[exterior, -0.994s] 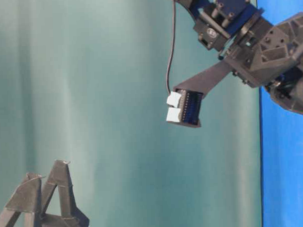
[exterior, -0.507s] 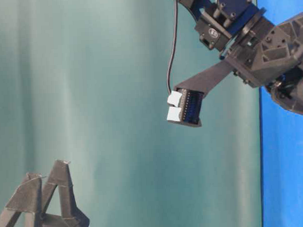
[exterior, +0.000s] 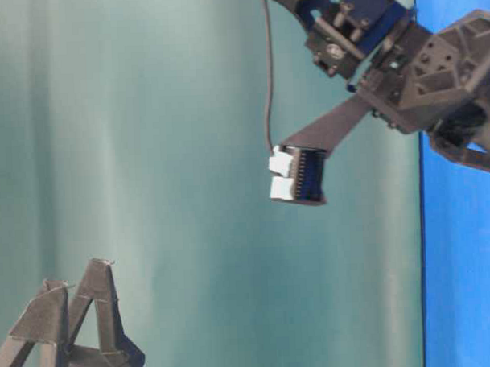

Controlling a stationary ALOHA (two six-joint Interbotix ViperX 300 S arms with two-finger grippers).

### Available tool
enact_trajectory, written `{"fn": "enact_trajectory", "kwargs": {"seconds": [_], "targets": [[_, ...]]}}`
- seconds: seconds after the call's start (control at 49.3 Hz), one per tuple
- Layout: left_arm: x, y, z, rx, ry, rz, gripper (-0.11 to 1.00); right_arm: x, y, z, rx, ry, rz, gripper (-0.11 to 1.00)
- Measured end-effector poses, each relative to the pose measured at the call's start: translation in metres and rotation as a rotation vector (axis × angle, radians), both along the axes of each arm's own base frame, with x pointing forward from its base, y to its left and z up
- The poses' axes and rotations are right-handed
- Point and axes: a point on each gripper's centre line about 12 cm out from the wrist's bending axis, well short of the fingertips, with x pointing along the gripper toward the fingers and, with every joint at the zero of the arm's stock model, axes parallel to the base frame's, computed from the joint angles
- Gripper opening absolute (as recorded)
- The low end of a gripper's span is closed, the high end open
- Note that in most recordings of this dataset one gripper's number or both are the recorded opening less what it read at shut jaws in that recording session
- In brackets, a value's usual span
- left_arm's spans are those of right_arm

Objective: Handover the blue block to the right arm after grasping it with the left arm, then place it in the designated position.
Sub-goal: 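Lower the held cube with the right gripper toward the table center, then open the right gripper, release the cube, and retract right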

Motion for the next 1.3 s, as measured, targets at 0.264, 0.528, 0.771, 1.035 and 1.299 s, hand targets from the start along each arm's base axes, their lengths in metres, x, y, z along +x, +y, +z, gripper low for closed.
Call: {"fn": "enact_trajectory", "kwargs": {"seconds": [0.264,0.528,0.771,1.035,1.299], "targets": [[0.0,0.0,0.0,0.0,0.0,0.002,0.93,-0.008,-0.002,0.028,-0.021,-0.002,-0.01,0.93],[0.0,0.0,0.0,0.0,0.0,0.002,0.93,-0.03,-0.003,0.088,-0.064,-0.036,-0.024,0.92],[0.0,0.0,0.0,-0.002,0.0,0.002,0.93,-0.061,-0.006,0.139,-0.089,-0.109,-0.039,0.92],[0.0,0.0,0.0,-0.002,0.0,0.002,0.93,-0.097,-0.011,0.187,-0.119,-0.213,-0.05,0.92],[0.0,0.0,0.0,-0.002,0.0,0.002,0.93,-0.131,-0.012,0.214,-0.126,-0.307,-0.058,0.92]]}}
